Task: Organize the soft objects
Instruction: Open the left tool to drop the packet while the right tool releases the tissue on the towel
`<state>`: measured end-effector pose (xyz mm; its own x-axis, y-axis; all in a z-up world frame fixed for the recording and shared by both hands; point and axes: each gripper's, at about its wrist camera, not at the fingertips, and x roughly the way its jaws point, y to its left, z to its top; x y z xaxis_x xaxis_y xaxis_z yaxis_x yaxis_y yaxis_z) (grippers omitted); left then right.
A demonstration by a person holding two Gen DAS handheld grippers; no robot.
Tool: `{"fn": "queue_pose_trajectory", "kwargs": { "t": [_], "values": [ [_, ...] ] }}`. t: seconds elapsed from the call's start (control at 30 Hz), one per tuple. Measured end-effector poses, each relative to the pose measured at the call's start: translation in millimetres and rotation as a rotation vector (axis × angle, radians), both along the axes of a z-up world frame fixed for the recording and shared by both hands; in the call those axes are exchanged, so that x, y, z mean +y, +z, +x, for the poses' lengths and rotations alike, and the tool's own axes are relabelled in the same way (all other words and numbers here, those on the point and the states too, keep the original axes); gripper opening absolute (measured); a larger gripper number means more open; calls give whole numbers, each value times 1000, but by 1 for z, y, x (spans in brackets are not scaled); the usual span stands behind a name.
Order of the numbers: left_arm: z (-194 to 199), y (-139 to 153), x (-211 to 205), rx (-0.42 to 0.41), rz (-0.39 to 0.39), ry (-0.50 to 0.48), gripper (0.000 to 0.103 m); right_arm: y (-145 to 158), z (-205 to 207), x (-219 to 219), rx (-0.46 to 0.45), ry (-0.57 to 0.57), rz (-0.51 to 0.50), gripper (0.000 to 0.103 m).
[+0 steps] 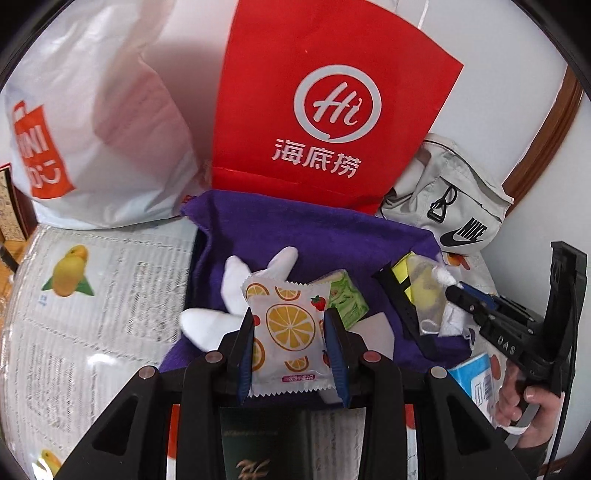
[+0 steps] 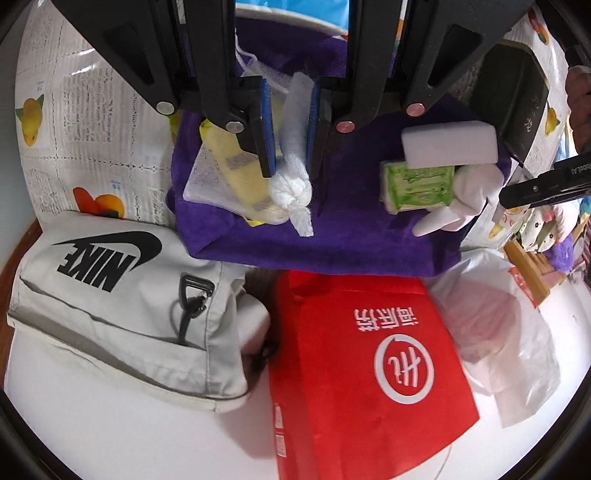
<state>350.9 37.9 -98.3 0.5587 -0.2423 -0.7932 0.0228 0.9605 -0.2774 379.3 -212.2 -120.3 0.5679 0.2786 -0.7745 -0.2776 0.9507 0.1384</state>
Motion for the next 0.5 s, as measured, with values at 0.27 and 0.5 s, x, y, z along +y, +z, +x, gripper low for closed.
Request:
{"fn": "queue_pose_trajectory", "kwargs": {
  "t": [0.27,0.5],
  "values": [
    [25,-11,-11,25,7,-11,35,11,-8,-7,-47,-9,6,58],
    [41,-23,-16,48,-1,-16,35,20,-24,-17,-71,-32,19,62]
  ]
}}
